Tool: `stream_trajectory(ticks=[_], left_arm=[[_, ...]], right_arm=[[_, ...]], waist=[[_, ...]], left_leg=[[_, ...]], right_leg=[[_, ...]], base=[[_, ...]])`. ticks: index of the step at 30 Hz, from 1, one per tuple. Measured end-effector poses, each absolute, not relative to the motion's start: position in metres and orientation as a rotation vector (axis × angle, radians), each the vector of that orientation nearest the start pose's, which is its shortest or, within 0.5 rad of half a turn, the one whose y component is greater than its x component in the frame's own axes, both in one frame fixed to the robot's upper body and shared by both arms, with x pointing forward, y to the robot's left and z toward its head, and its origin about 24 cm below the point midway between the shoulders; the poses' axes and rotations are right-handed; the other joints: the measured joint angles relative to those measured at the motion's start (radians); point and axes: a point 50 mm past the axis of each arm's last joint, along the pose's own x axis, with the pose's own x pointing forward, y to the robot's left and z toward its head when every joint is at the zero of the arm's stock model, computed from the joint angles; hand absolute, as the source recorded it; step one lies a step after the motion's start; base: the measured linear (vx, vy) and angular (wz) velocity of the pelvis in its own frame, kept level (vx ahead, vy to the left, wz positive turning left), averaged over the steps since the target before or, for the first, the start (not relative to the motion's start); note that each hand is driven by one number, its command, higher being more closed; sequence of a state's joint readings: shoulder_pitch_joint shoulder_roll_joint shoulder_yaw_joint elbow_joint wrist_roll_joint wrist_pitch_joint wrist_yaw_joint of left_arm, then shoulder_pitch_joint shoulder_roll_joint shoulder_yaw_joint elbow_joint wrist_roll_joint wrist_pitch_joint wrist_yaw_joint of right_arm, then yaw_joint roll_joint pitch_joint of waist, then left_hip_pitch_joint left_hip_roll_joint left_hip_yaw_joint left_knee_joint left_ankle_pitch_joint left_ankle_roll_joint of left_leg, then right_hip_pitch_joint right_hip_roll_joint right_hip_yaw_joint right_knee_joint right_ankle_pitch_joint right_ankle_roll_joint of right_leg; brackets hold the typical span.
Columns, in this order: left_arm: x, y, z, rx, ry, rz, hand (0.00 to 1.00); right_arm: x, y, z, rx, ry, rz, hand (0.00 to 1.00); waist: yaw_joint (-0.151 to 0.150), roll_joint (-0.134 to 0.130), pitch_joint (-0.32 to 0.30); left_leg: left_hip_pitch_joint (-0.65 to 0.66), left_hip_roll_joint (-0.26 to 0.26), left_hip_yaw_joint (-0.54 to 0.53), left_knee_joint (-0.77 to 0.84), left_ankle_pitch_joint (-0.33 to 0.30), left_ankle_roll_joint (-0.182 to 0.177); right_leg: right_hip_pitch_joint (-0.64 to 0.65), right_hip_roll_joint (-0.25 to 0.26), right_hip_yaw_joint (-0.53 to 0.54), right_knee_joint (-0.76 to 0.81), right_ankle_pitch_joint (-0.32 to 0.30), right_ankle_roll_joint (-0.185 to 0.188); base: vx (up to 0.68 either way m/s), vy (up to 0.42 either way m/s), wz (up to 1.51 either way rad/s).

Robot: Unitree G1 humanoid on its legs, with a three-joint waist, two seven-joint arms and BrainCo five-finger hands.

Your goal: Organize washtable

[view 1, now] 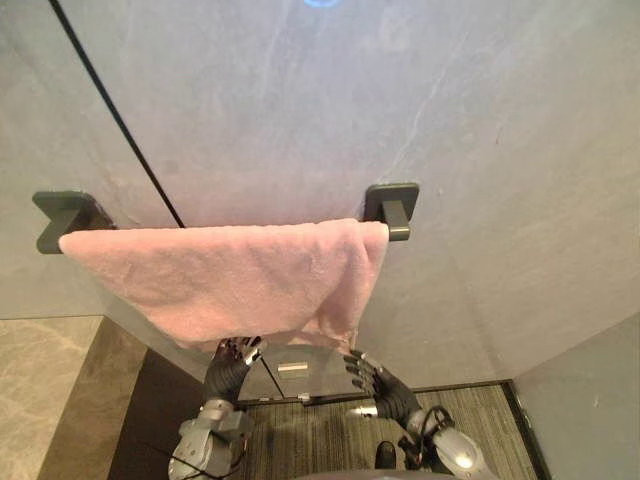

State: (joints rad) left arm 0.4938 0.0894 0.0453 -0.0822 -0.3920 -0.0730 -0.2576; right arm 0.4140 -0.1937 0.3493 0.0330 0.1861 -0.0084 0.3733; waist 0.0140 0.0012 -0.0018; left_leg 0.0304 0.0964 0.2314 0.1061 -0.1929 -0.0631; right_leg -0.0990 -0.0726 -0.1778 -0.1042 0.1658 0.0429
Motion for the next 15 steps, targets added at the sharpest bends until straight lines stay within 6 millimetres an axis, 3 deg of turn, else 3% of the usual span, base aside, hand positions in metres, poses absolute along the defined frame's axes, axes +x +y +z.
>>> stream_trajectory(ticks=[2,6,11,13,15], left_arm=[[0.124,0.194,-0.03,-0.253,0.35,-0.091,0.0],[0.108,0.193,-0.04,-0.219,0.449,-0.187,0.0],[0.097,0.185,-0.042,-0.205,0.512,-0.337,0.0],[0.095,0.178,-0.036,-0.226,0.521,-0.479,0.0],[0.097,0.179,-0.03,-0.232,0.512,-0.541,0.0]], right_arm=[[0.112,-0.109,-0.054,0.174,0.536,0.627,0.0],[0.106,-0.106,-0.055,0.186,0.558,0.674,0.0],[0.128,-0.086,-0.041,0.133,0.461,0.814,0.0],[0.139,-0.075,-0.031,0.098,0.403,0.896,0.0],[0.145,-0.069,-0.021,0.091,0.351,0.941,0.0]], waist=[[-0.001,0.0,0.0],[-0.001,-0.001,-0.001],[0.0,-0.003,0.001],[-0.002,0.009,0.011],[-0.001,0.005,0.013]], left_leg=[[0.002,0.003,0.01,0.002,0.0,-0.001],[0.018,0.002,0.023,0.003,-0.001,-0.001],[0.059,0.0,0.06,0.015,-0.01,0.003],[0.095,0.0,0.072,0.018,-0.02,0.007],[0.102,-0.001,0.074,0.028,-0.039,0.012]], right_leg=[[-0.003,0.002,0.007,0.0,0.0,0.0],[-0.003,0.003,0.02,0.0,0.001,0.0],[0.023,0.008,0.06,0.004,0.013,0.003],[0.061,0.011,0.074,0.001,0.014,0.004],[0.066,0.015,0.077,0.0,0.001,0.017]], base=[[0.01,-0.003,-0.08],[0.01,0.006,-0.1],[-0.03,0.011,-0.24],[-0.1,0.009,-0.17],[-0.13,-0.012,-0.11]])
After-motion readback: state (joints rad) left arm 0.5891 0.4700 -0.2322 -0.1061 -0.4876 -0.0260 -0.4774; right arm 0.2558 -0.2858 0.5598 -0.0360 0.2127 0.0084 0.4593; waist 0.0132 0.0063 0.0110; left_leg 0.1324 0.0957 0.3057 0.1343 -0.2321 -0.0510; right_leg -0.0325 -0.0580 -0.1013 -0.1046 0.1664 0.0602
